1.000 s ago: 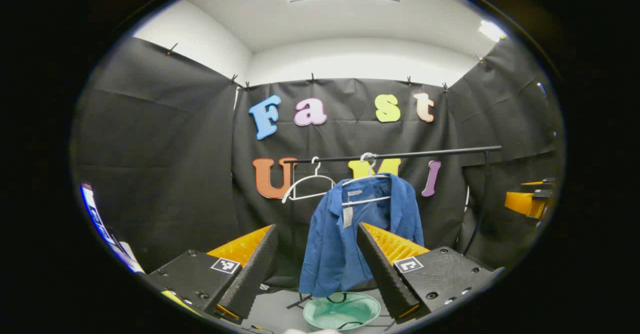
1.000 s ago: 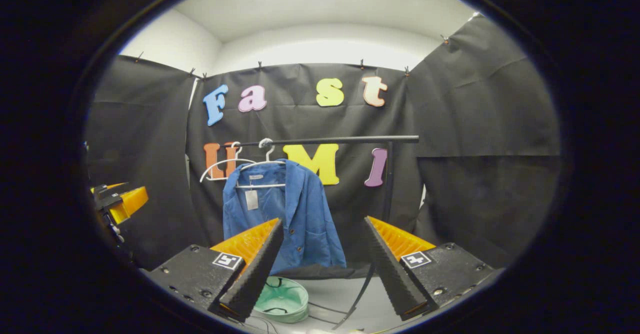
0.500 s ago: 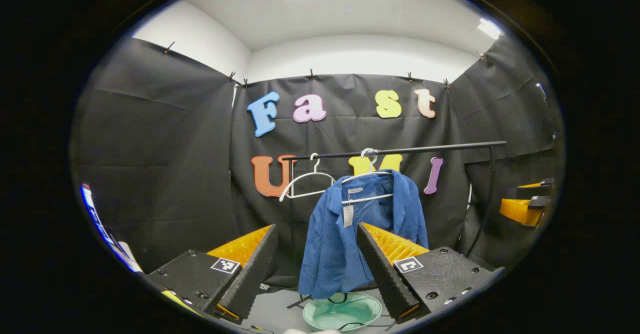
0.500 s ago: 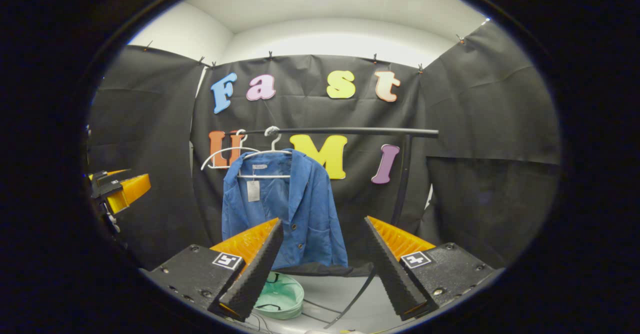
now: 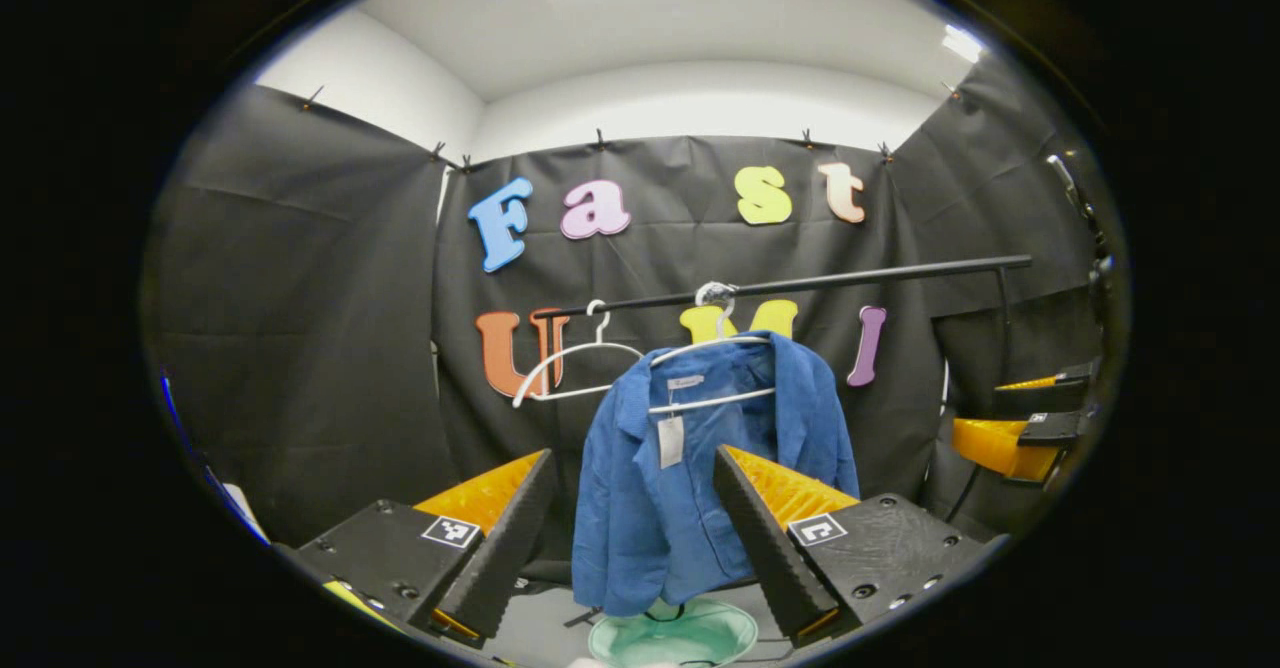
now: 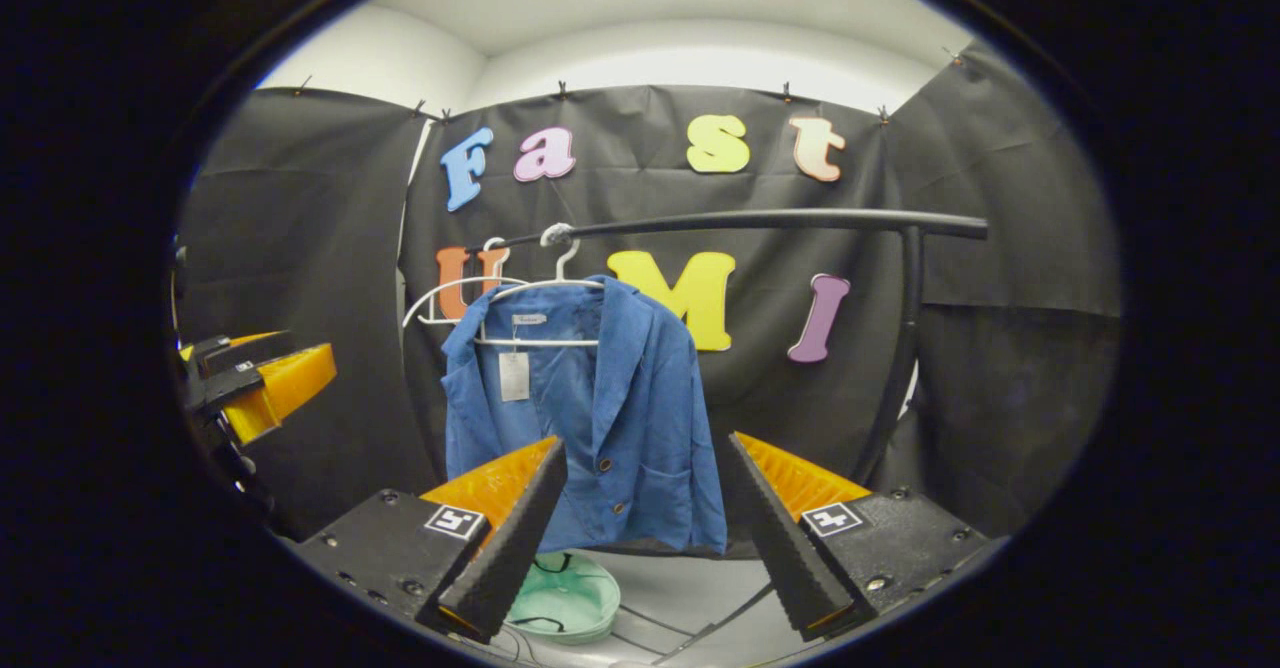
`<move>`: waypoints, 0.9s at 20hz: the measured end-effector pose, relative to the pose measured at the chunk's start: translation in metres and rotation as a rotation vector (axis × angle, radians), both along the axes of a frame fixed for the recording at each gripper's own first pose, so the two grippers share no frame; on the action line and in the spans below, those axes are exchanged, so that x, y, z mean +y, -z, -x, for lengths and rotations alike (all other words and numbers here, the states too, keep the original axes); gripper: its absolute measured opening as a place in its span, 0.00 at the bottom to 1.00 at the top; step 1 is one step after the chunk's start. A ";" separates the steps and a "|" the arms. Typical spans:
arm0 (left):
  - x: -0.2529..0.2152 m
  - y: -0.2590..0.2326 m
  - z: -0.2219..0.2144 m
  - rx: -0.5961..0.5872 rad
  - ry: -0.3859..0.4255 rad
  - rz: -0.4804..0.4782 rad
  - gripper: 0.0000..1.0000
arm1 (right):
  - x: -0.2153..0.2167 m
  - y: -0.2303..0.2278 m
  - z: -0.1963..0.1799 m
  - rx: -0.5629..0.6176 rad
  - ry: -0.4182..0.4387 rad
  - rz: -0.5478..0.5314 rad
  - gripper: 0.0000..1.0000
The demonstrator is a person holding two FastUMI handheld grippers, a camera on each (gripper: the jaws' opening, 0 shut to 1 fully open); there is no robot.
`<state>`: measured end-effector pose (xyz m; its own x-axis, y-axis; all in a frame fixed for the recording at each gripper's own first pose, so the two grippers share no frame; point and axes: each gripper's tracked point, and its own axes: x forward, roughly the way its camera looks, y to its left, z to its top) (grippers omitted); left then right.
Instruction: Grasp the clothes on the hanger with both hands and then place them into the laundry hamper below.
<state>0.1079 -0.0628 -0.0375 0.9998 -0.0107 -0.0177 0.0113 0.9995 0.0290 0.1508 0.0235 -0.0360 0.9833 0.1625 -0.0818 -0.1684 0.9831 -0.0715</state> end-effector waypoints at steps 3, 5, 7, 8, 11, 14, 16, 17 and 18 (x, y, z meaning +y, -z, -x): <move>-0.003 0.025 -0.035 0.049 -0.023 0.014 0.99 | 0.005 0.004 -0.041 -0.006 -0.021 0.009 0.99; -0.001 0.039 -0.060 0.059 -0.038 0.022 0.96 | 0.011 0.008 -0.068 -0.009 -0.040 0.005 0.99; 0.000 0.055 -0.084 0.076 -0.060 0.021 0.99 | 0.017 0.012 -0.095 -0.005 -0.058 0.010 0.99; 0.001 0.062 -0.095 0.084 -0.067 0.022 0.96 | 0.019 0.015 -0.108 -0.001 -0.067 0.014 0.99; 0.000 0.070 -0.130 0.056 -0.090 0.004 0.99 | 0.030 0.017 -0.148 0.002 -0.091 0.015 0.99; -0.007 0.085 -0.159 0.087 -0.101 0.015 0.96 | 0.041 0.022 -0.185 0.013 -0.109 0.016 1.00; -0.004 0.089 -0.178 0.083 -0.122 0.002 0.98 | 0.048 0.023 -0.207 0.015 -0.117 0.016 1.00; -0.004 0.091 -0.186 0.084 -0.125 -0.001 0.96 | 0.053 0.024 -0.217 0.013 -0.122 0.015 1.00; -0.005 0.092 -0.194 0.084 -0.132 0.000 0.98 | 0.058 0.025 -0.228 0.021 -0.127 0.016 1.00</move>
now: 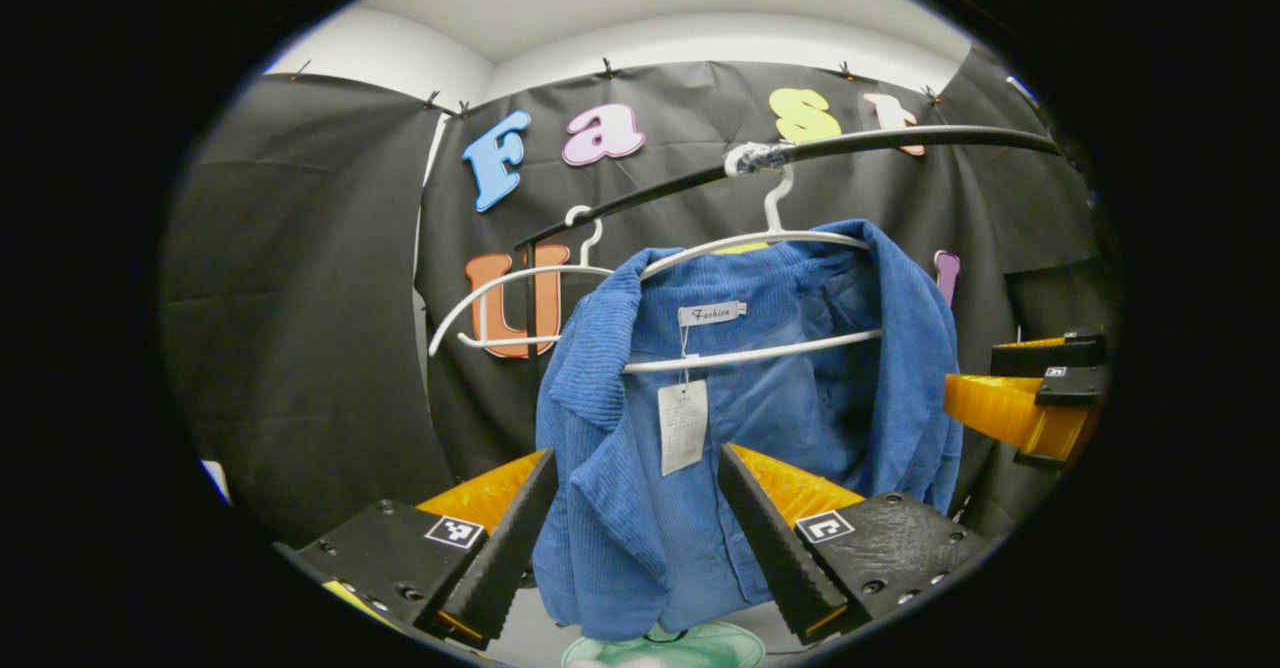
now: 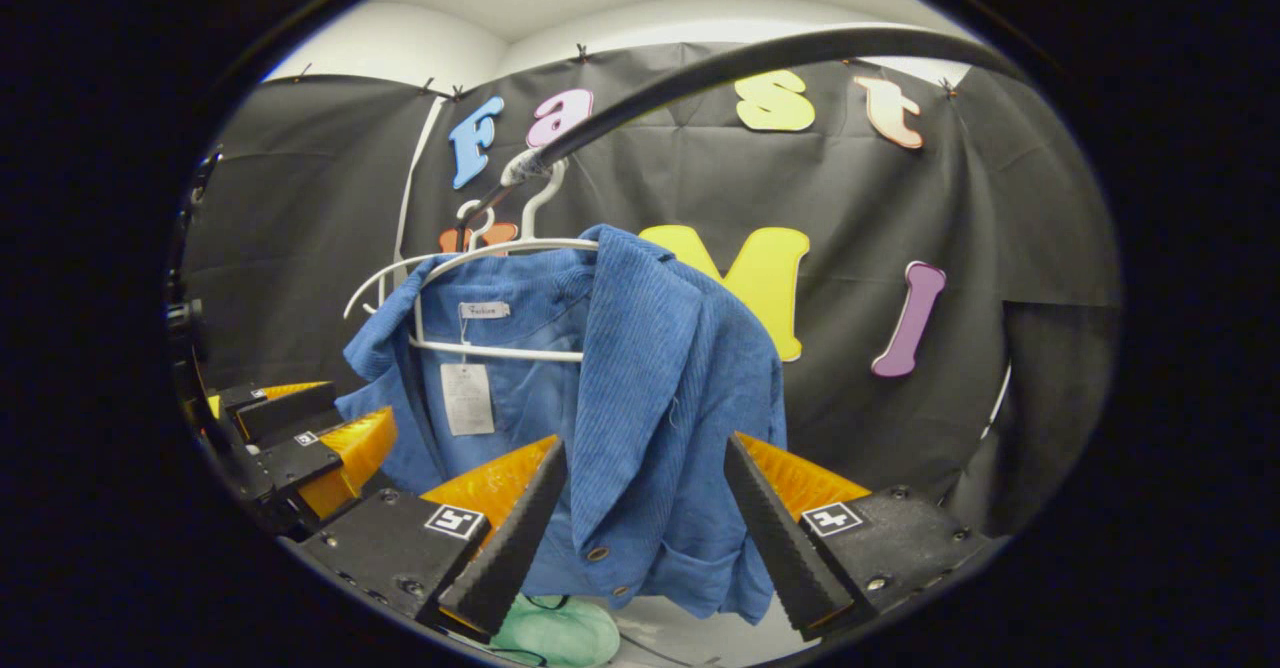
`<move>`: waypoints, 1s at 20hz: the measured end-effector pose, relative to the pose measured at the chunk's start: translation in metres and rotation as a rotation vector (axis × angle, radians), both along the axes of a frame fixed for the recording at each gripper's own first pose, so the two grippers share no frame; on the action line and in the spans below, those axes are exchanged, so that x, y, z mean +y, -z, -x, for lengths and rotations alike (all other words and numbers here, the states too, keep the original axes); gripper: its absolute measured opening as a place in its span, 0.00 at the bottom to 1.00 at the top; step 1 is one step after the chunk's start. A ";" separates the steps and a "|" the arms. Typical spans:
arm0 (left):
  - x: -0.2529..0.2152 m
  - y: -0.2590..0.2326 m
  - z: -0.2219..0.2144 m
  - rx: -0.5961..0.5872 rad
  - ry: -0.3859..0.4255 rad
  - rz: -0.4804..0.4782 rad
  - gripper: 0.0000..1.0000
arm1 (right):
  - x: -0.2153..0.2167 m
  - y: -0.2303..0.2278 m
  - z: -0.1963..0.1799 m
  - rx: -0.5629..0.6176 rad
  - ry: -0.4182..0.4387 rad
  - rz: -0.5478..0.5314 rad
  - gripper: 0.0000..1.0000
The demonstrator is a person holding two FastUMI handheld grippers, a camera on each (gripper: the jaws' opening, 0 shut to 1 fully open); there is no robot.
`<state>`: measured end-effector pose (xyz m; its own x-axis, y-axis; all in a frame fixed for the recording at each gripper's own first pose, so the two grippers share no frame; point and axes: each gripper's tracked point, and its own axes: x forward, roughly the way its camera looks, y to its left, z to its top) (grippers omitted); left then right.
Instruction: Grasp the clothes on the hanger with both hands and then place them into the laundry hamper below.
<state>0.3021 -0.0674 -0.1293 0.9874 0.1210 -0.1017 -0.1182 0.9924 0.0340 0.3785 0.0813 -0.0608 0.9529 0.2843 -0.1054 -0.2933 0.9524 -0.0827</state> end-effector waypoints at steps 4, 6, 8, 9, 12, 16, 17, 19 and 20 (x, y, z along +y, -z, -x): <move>0.009 0.006 -0.024 0.002 -0.032 -0.017 0.98 | 0.019 0.004 -0.031 0.011 -0.030 -0.011 0.99; 0.011 0.008 -0.033 -0.003 -0.041 -0.024 0.98 | 0.024 0.007 -0.041 0.017 -0.032 -0.017 0.99; 0.010 0.010 -0.040 -0.005 -0.041 -0.029 0.98 | 0.028 0.010 -0.049 0.023 -0.038 -0.028 0.99; 0.011 0.013 -0.043 0.000 -0.045 -0.034 0.97 | 0.028 0.012 -0.053 0.028 -0.040 -0.026 0.96; 0.011 0.020 -0.052 0.013 -0.037 -0.041 0.91 | 0.031 0.014 -0.061 0.034 -0.074 -0.055 0.87; 0.020 0.026 -0.055 0.049 -0.054 -0.044 0.61 | 0.036 0.016 -0.057 0.065 -0.173 -0.113 0.65; 0.019 0.030 -0.057 0.069 -0.044 -0.032 0.51 | 0.037 0.016 -0.056 0.074 -0.187 -0.139 0.61; 0.017 0.035 -0.058 0.091 -0.028 0.009 0.30 | 0.030 0.014 -0.059 0.073 -0.183 -0.174 0.38; 0.012 0.036 -0.058 0.094 -0.008 0.025 0.24 | 0.030 0.015 -0.060 0.081 -0.189 -0.189 0.21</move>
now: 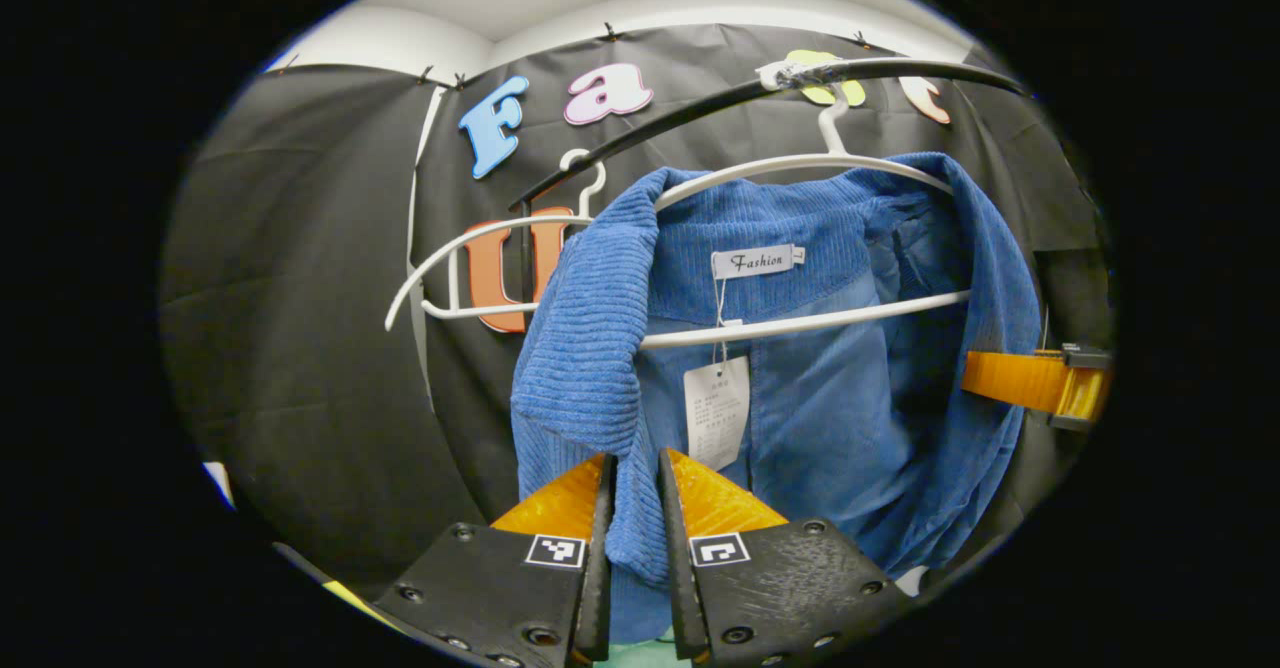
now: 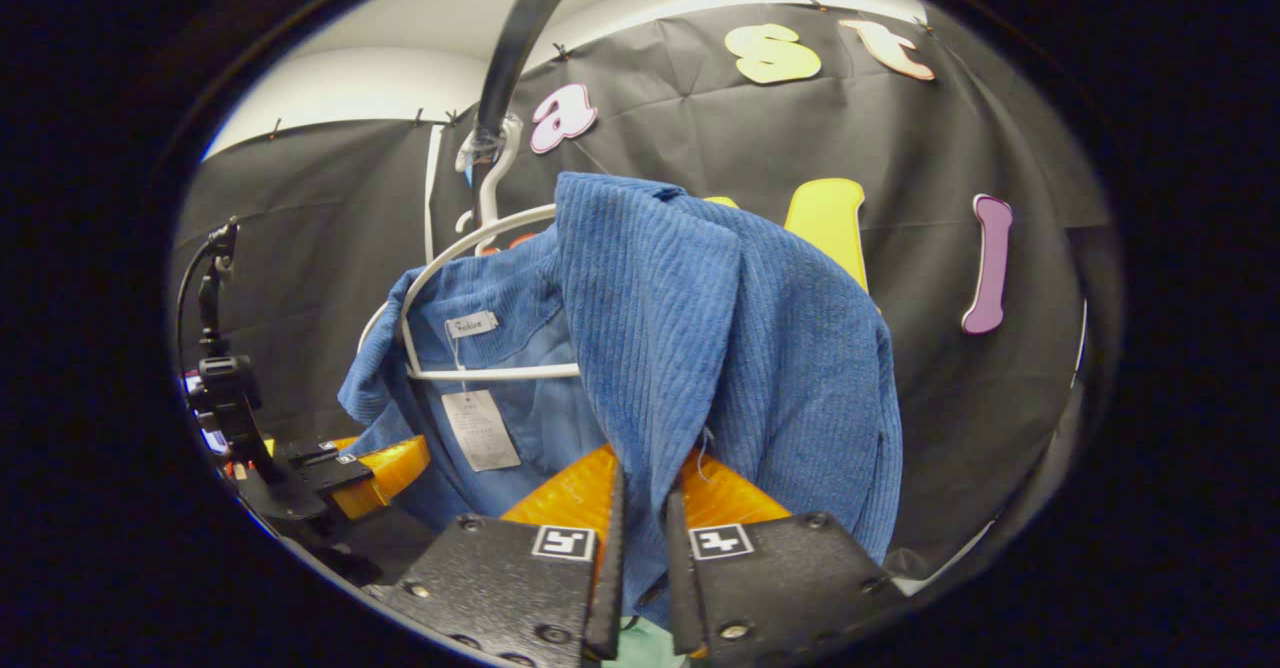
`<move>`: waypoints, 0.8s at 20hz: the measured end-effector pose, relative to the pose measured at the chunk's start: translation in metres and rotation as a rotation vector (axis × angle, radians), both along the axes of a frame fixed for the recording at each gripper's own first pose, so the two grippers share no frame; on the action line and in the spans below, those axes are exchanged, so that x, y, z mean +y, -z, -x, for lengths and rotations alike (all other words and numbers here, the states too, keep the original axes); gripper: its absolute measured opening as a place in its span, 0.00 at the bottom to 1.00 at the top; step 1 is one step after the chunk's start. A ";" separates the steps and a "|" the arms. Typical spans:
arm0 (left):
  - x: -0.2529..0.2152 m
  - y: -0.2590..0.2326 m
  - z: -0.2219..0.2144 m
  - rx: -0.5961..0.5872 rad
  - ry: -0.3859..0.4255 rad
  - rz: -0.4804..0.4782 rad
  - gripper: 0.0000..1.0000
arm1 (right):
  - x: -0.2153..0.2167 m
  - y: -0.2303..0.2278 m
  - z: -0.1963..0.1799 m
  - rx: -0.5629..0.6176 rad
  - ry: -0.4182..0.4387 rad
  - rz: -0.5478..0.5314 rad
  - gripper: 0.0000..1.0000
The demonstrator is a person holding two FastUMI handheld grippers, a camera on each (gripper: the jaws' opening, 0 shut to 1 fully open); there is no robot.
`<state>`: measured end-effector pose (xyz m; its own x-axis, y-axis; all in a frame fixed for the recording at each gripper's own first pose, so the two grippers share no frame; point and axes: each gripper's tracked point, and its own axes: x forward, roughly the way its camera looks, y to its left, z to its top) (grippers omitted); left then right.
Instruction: Grasp the clothes on the hanger with both hands and then place them into the laundry hamper below.
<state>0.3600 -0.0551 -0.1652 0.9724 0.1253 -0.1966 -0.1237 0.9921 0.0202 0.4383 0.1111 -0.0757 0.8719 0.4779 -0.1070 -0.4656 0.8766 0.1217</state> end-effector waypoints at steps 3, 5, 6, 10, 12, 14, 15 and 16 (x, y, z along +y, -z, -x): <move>0.014 0.002 0.001 0.000 -0.047 -0.036 0.16 | 0.006 0.000 0.007 0.025 -0.076 -0.047 0.11; 0.007 0.001 -0.001 0.001 -0.033 -0.032 0.08 | 0.006 -0.003 0.009 0.022 -0.117 -0.057 0.08; 0.004 -0.001 0.000 -0.005 -0.020 -0.029 0.06 | 0.006 -0.003 0.008 0.017 -0.127 -0.058 0.06; -0.001 -0.018 0.000 -0.046 0.002 -0.038 0.03 | 0.000 -0.008 0.005 0.021 -0.127 -0.084 0.06; 0.004 -0.024 -0.001 -0.056 -0.007 -0.043 0.03 | -0.001 -0.014 0.004 0.012 -0.147 -0.102 0.06; 0.012 -0.030 -0.001 -0.069 -0.025 -0.030 0.03 | -0.001 -0.021 0.005 0.006 -0.181 -0.131 0.05; 0.016 -0.033 -0.001 -0.075 -0.034 -0.022 0.03 | 0.002 -0.025 0.008 0.013 -0.218 -0.164 0.06; 0.020 -0.037 0.000 -0.082 -0.044 -0.019 0.03 | 0.004 -0.029 0.010 0.025 -0.239 -0.201 0.06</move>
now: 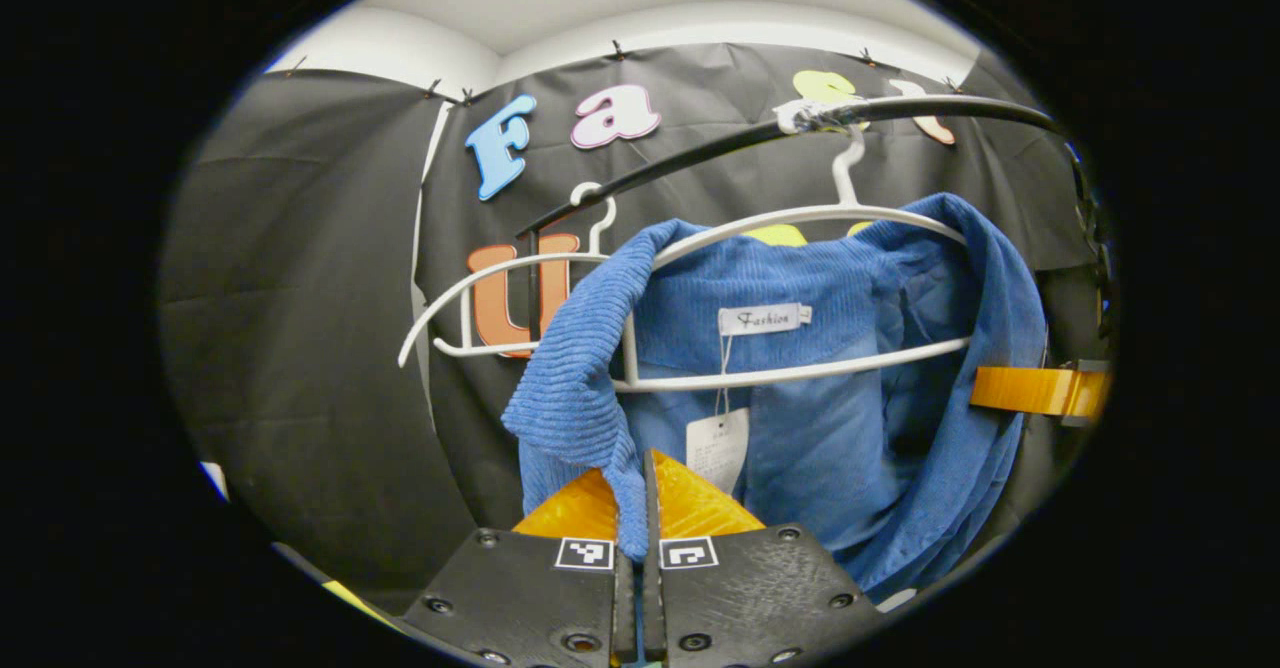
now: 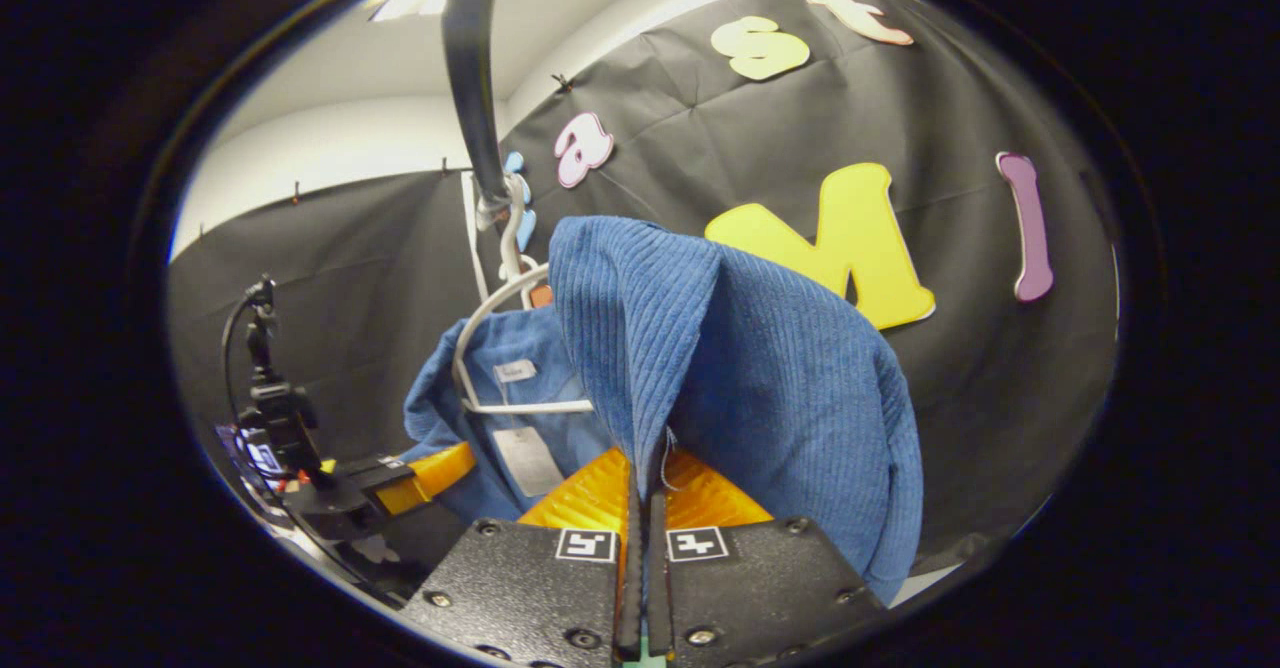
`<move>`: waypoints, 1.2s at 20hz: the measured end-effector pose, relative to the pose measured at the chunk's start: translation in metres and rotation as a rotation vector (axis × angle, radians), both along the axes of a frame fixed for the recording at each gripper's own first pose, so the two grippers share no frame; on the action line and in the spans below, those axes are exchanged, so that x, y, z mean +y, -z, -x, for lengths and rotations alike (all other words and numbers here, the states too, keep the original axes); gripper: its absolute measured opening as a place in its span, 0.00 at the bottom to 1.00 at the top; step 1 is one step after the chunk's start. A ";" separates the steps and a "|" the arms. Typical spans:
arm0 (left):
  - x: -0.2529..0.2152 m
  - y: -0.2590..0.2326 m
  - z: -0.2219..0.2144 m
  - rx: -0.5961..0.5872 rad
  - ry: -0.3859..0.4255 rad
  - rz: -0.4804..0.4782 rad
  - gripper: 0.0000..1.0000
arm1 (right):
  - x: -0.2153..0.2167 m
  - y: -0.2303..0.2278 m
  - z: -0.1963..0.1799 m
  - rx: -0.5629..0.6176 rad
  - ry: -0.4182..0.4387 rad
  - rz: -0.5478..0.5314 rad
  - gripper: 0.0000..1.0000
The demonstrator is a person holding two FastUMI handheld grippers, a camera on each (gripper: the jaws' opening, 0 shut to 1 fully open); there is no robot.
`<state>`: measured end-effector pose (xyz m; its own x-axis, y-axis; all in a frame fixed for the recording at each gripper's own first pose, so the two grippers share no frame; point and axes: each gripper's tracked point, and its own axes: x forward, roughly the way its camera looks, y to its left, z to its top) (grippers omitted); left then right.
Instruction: Grasp the clothes on the hanger with both hands and then place them into the laundry hamper below.
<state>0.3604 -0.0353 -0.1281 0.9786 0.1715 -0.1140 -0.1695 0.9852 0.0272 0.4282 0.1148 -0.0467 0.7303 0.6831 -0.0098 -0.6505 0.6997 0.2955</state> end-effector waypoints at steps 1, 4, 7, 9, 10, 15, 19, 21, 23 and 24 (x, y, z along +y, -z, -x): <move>0.003 -0.005 0.000 -0.007 -0.009 -0.001 0.03 | -0.001 -0.003 0.000 0.009 -0.009 -0.027 0.06; 0.011 -0.018 -0.002 -0.029 -0.017 -0.003 0.03 | -0.008 -0.016 -0.003 0.022 -0.038 -0.094 0.05; 0.017 -0.037 -0.004 -0.058 -0.011 0.026 0.03 | -0.015 -0.031 -0.004 0.050 -0.073 -0.192 0.05; 0.020 -0.048 -0.006 -0.081 0.000 0.029 0.01 | -0.021 -0.039 -0.007 0.047 -0.076 -0.221 0.05; 0.021 -0.054 -0.010 -0.089 0.008 0.029 0.01 | -0.025 -0.045 -0.010 0.043 -0.072 -0.230 0.06; 0.044 -0.078 -0.021 -0.111 -0.019 0.026 0.05 | -0.035 -0.067 -0.011 0.014 -0.079 -0.287 0.05; 0.057 -0.087 -0.027 -0.123 -0.024 0.049 0.01 | -0.052 -0.079 -0.022 0.031 -0.075 -0.363 0.06; 0.061 -0.085 -0.029 -0.114 -0.016 0.067 0.00 | -0.066 -0.083 -0.026 0.051 -0.057 -0.411 0.06; 0.066 -0.076 -0.031 -0.093 -0.012 0.086 0.01 | -0.081 -0.082 -0.036 0.066 -0.015 -0.438 0.05; 0.069 -0.070 -0.032 -0.083 -0.014 0.096 0.00 | -0.086 -0.079 -0.042 0.070 0.007 -0.435 0.05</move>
